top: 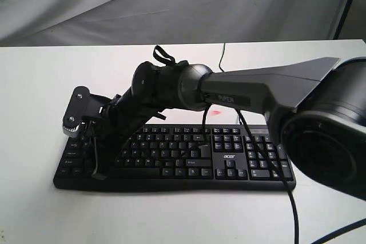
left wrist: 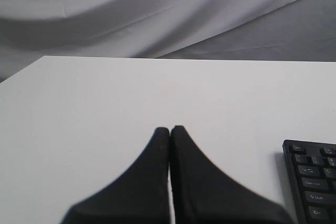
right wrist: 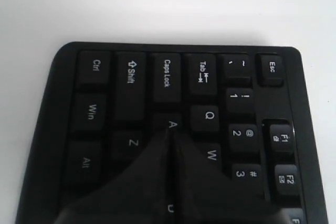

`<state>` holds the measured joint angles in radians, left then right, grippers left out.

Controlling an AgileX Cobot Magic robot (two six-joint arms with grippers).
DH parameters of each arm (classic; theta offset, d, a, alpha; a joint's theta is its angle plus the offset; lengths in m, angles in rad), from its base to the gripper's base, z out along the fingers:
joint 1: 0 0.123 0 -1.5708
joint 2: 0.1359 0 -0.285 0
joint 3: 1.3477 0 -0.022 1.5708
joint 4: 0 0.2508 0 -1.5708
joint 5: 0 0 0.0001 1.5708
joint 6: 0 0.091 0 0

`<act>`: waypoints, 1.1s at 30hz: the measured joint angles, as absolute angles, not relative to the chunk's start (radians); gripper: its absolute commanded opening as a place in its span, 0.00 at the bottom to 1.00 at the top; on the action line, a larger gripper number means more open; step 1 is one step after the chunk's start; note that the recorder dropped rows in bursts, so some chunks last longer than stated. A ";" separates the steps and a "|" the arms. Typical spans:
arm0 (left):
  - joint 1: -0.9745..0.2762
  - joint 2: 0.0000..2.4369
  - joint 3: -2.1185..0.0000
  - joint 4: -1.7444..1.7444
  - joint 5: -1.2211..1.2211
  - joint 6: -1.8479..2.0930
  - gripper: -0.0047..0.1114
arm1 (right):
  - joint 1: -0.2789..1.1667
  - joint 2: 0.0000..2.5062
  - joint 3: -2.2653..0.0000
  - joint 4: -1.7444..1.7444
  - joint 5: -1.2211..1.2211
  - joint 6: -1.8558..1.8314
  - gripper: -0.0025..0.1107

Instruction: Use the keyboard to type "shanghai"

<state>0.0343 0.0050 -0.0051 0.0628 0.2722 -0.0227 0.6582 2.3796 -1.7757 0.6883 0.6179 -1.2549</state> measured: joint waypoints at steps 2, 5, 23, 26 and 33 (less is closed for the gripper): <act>0.034 0.005 -0.005 0.063 0.272 -0.023 0.05 | 0.658 2.380 -1.776 0.688 0.618 -1.255 0.02; 0.034 0.005 -0.005 0.063 0.272 -0.023 0.05 | 0.658 2.370 -1.776 0.686 0.620 -1.255 0.02; 0.034 0.005 -0.005 0.063 0.272 -0.023 0.05 | 0.639 2.309 -1.776 0.602 0.671 -1.201 0.02; 0.034 0.005 -0.005 0.063 0.272 -0.023 0.05 | 0.627 2.300 -1.776 0.593 0.687 -1.189 0.02; 0.034 0.005 -0.005 0.063 0.272 -0.023 0.05 | 0.599 2.260 -1.685 0.590 0.668 -1.185 0.02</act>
